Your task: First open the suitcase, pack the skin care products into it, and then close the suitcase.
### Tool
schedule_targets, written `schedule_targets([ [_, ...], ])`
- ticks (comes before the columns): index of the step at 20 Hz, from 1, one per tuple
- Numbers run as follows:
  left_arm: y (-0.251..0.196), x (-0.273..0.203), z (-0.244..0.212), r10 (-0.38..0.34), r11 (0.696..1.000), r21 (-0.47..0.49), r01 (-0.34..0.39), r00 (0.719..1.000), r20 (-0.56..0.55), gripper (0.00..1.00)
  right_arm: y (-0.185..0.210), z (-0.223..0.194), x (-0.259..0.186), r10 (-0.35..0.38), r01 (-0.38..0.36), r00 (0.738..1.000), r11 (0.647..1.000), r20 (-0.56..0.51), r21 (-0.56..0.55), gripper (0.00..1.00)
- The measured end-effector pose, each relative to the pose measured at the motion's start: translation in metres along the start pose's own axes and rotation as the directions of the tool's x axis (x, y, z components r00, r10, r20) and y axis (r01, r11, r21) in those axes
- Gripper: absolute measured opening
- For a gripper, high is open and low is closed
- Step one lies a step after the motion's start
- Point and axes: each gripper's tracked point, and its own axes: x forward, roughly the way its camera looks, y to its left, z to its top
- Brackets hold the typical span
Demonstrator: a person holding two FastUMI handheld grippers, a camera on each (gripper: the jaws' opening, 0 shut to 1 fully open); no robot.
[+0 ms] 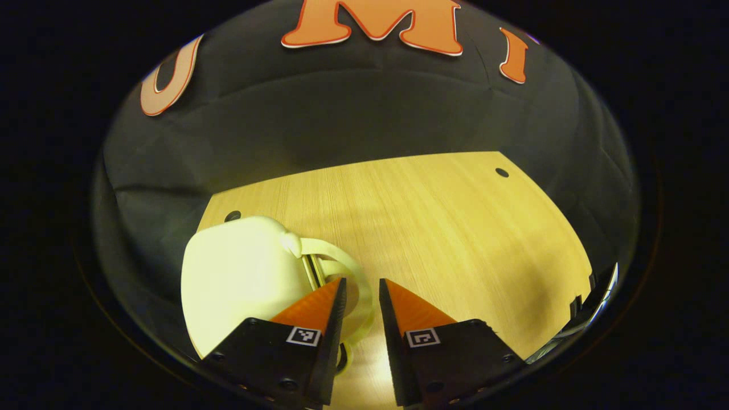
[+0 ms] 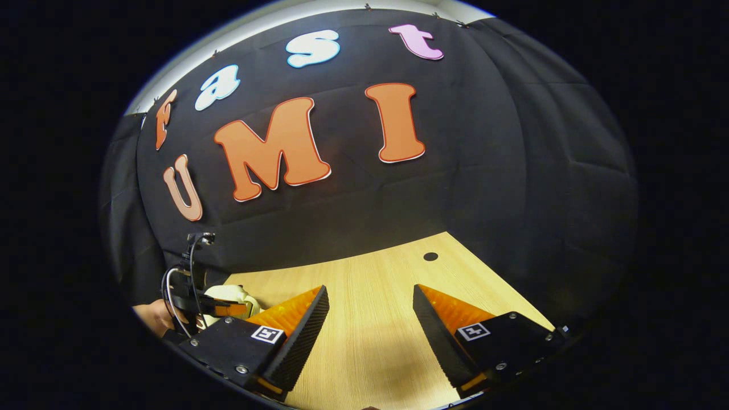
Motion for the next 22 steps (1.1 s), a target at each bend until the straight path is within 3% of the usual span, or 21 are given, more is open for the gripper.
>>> schedule_targets([
  [1,-0.002,-0.012,0.014,0.003,1.0,-0.004,-0.003,0.999,0.044,0.43,0.002,0.004,0.001,0.009,-0.009,1.0,1.0,0.012,0.004,0.95],
  [2,-0.005,-0.026,0.028,0.008,1.0,-0.002,-0.008,0.996,0.093,0.53,0.004,0.008,0.003,0.011,-0.011,1.0,1.0,0.028,0.014,0.95],
  [3,-0.009,-0.041,0.043,0.02,1.0,-0.005,-0.019,0.99,0.142,0.69,0.008,0.011,0.004,0.021,-0.022,0.999,1.0,0.043,0.02,0.95],
  [5,-0.024,-0.065,0.061,0.03,0.999,-0.018,-0.027,0.973,0.229,0.83,0.016,0.013,0.007,0.035,-0.035,0.997,0.999,0.063,0.002,0.95],
  [8,-0.026,-0.105,0.087,0.064,0.997,-0.062,-0.046,0.945,0.321,0.88,0.028,0.02,0.006,0.069,-0.065,0.993,0.997,0.091,-0.048,0.95],
  [9,-0.029,-0.118,0.096,0.075,0.995,-0.083,-0.048,0.931,0.358,0.89,0.034,0.024,0.005,0.088,-0.082,0.99,0.995,0.106,-0.062,1.0],
  [10,-0.034,-0.134,0.106,0.084,0.994,-0.104,-0.045,0.91,0.405,0.89,0.039,0.027,0.004,0.104,-0.095,0.988,0.993,0.116,-0.076,0.95],
  [14,-0.056,-0.19,0.125,0.135,0.989,-0.122,-0.079,0.812,0.568,0.96,0.055,0.036,-0.003,0.165,-0.143,0.973,0.98,0.163,-0.14,0.95],
  [16,-0.07,-0.212,0.123,0.159,0.987,-0.118,-0.109,0.765,0.625,0.95,0.062,0.036,-0.008,0.194,-0.16,0.964,0.969,0.181,-0.186,1.0],
  [17,-0.078,-0.221,0.12,0.164,0.986,-0.119,-0.114,0.75,0.641,0.96,0.065,0.036,-0.012,0.209,-0.169,0.959,0.964,0.189,-0.205,0.95],
  [18,-0.081,-0.231,0.116,0.187,0.982,-0.132,-0.133,0.737,0.65,0.96,0.073,0.034,-0.012,0.221,-0.176,0.955,0.959,0.199,-0.222,1.0],
  [22,-0.1,-0.246,0.095,0.209,0.978,-0.14,-0.155,0.69,0.693,0.96,0.077,0.032,-0.023,0.253,-0.181,0.94,0.938,0.228,-0.296,0.95],
])
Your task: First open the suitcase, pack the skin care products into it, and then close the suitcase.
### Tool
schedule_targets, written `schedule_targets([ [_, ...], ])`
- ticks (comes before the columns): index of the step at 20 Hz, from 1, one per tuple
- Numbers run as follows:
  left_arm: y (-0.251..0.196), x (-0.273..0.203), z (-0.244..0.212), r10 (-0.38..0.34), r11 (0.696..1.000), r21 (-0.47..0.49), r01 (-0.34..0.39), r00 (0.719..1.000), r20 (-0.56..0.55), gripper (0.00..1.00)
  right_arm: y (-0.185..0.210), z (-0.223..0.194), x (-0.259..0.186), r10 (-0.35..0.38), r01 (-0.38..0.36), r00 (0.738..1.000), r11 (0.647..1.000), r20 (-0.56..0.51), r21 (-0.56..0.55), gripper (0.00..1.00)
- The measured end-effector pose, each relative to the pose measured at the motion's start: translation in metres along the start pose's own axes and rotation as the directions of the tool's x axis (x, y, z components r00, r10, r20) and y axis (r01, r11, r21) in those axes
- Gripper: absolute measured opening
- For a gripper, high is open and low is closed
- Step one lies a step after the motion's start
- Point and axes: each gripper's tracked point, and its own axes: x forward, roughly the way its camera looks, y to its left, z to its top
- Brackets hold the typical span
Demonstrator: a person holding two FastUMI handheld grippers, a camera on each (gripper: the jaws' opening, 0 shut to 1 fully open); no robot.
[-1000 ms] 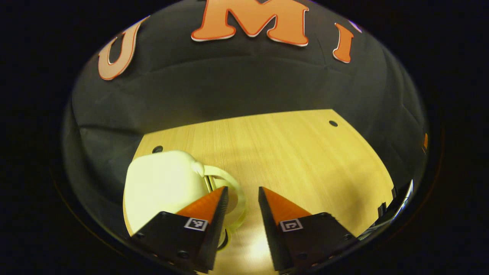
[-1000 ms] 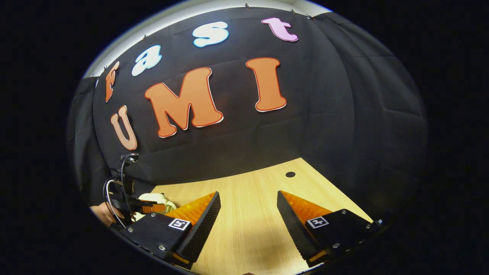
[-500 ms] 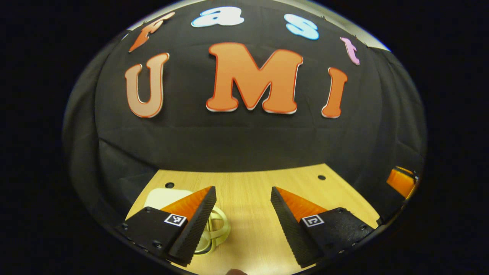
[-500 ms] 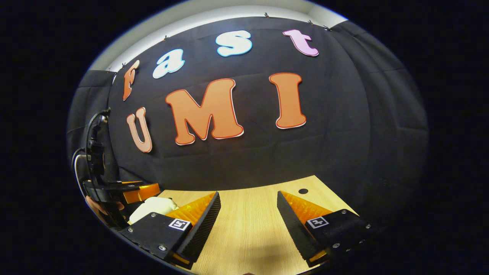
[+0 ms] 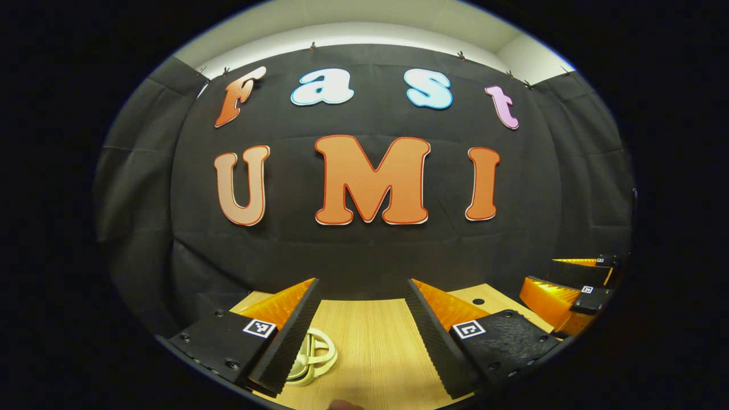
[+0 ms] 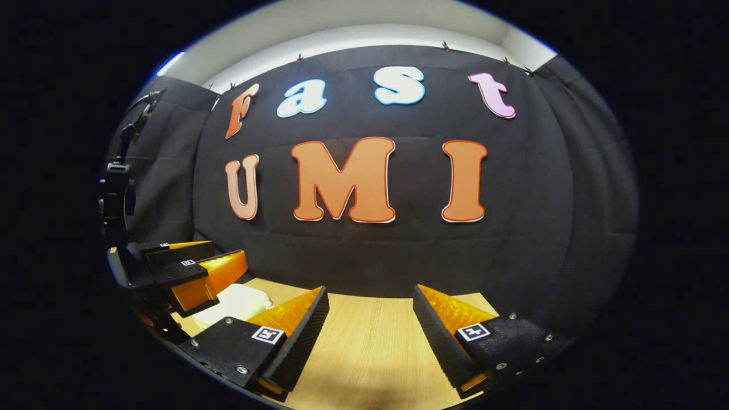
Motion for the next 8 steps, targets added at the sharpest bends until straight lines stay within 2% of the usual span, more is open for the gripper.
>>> schedule_targets([
  [2,-0.005,-0.01,0.002,0.014,1.0,0.012,-0.014,0.999,0.035,0.97,-0.001,0.0,-0.003,0.011,-0.011,1.0,1.0,0.006,-0.011,0.95],
  [5,-0.006,-0.017,-0.005,0.044,0.996,0.081,-0.048,0.998,0.048,0.96,-0.005,-0.003,-0.002,0.008,-0.008,1.0,1.0,0.004,0.0,0.95],
  [8,-0.006,-0.009,-0.01,0.042,0.996,0.082,-0.046,0.998,0.052,0.96,-0.008,-0.003,0.0,0.001,-0.001,1.0,1.0,0.002,0.029,0.95],
])
